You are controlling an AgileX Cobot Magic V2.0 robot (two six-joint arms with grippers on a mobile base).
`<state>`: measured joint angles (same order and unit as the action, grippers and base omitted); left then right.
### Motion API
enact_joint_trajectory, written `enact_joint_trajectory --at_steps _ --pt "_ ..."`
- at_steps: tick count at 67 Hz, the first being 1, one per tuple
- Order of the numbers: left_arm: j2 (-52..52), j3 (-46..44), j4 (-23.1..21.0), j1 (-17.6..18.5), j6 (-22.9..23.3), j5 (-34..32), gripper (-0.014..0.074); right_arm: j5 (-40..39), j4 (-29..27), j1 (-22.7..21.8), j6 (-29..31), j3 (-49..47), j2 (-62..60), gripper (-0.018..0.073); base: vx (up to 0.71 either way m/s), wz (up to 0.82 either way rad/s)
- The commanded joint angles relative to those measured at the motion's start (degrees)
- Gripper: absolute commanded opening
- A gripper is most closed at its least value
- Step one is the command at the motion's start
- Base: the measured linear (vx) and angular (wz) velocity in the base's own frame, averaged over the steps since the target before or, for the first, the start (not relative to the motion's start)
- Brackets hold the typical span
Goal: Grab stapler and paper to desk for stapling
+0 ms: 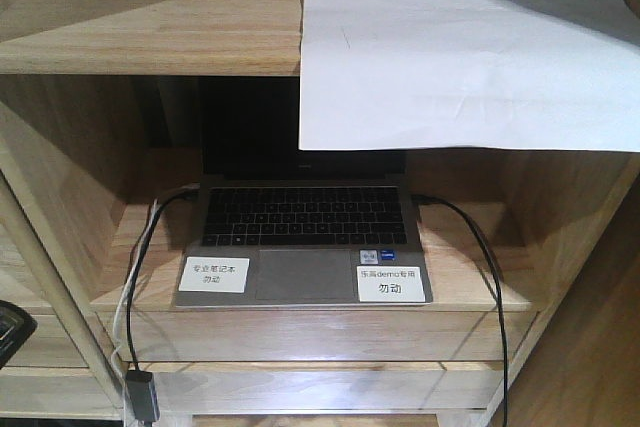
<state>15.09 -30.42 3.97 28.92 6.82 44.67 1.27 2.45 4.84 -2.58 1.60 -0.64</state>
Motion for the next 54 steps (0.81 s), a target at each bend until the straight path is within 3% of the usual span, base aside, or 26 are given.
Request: enact_joint_trajectory --at_steps 1,6,18,24,29,36,46,54 --pt "0.5 -1.6 0.2 0.3 0.0 -6.0 -0.0007 -5.0 0.5 -0.1 -7.4 0.2 -0.8 -0.0009 0.0 0.0" --pt "0.5 -1.6 0.2 0.3 0.0 -6.0 -0.0007 -5.3 0.5 -0.1 -17.2 0.2 -0.8 -0.0009 0.0 0.0" --pt "0.5 -1.6 0.2 0.3 0.0 -6.0 -0.0007 -5.0 2.2 -0.1 -49.4 0.2 -0.8 -0.0009 0.0 0.0" --pt "0.5 -1.6 0.2 0.3 0.0 -6.0 -0.0007 -4.9 3.8 -0.1 -60.0 0.2 -0.8 -0.0008 0.0 0.0" --pt "0.5 -1.6 0.2 0.3 0.0 -6.0 -0.0007 -5.0 4.4 -0.1 -65.2 0.2 -0.8 -0.0001 0.0 0.0" --pt "0.5 -1.6 0.2 0.3 0.0 -6.0 -0.0007 -5.9 4.4 0.4 -67.0 0.2 -0.8 0.0045 0.0 0.0" --pt "0.5 -1.6 0.2 0.3 0.0 -6.0 -0.0007 -9.9 4.6 3.4 -67.0 0.0 3.3 0.0216 0.0 0.0" --pt "0.5 -1.6 0.2 0.3 0.0 -6.0 -0.0007 -22.0 7.4 5.3 -67.1 0.0 10.7 0.0386 0.0 0.0"
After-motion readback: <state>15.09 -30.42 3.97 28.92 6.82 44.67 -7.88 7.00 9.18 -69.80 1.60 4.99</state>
